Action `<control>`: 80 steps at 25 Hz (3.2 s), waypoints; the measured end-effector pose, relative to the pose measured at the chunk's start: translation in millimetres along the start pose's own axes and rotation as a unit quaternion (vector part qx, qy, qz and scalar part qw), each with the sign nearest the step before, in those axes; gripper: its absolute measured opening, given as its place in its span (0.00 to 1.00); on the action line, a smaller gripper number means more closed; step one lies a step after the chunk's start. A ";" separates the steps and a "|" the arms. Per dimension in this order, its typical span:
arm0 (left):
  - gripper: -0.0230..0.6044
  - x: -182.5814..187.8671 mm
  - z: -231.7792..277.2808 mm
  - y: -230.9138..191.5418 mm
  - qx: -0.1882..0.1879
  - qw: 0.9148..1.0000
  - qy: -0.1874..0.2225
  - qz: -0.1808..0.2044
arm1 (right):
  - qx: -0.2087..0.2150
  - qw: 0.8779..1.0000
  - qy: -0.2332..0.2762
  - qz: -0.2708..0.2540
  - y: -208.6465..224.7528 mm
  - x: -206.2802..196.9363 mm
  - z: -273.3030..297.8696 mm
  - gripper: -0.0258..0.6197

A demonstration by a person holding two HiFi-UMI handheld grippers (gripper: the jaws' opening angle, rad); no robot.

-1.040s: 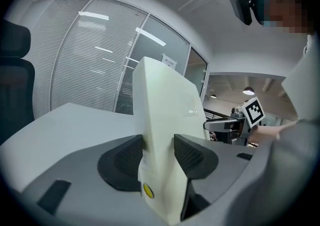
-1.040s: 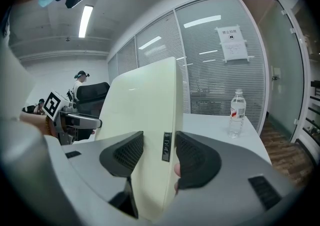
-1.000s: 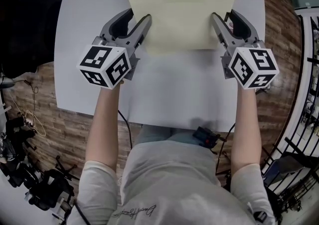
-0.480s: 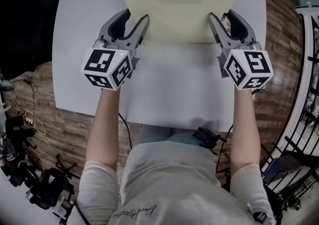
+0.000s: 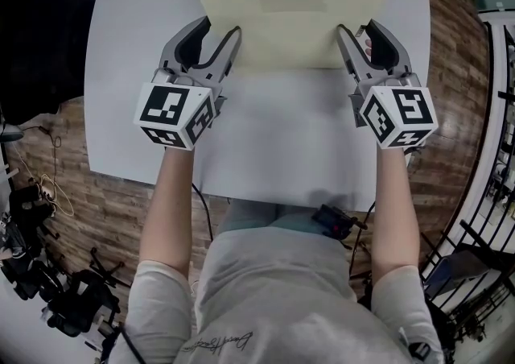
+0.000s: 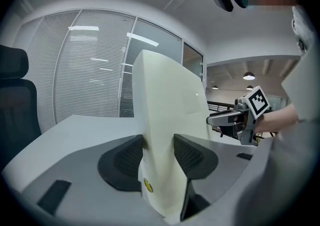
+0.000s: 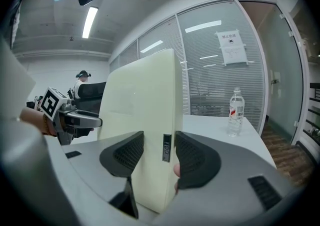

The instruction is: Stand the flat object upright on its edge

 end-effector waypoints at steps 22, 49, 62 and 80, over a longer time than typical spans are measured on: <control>0.36 -12.7 -22.1 22.3 0.017 1.000 -0.011 0.018 | 0.018 0.999 -0.023 -0.017 -7.9 -12.3 -24.2 0.37; 0.36 -24.2 -31.5 28.0 0.023 0.998 -0.044 0.028 | 0.039 0.997 -0.044 -0.041 -11.8 -24.5 -29.8 0.35; 0.38 -24.1 -34.8 27.0 0.022 0.998 -0.038 0.051 | 0.048 0.997 -0.036 -0.050 -14.0 -24.5 -29.8 0.39; 0.42 -23.5 -43.6 29.2 0.033 0.997 -0.047 0.044 | 0.046 0.997 -0.038 -0.047 -13.0 -22.8 -39.7 0.39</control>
Point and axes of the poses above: the fingertips, and each gripper's own axes: z forward along the fingers, y to its right, x out of its top, the point moved 8 cm from there along -z, backward along the fingers
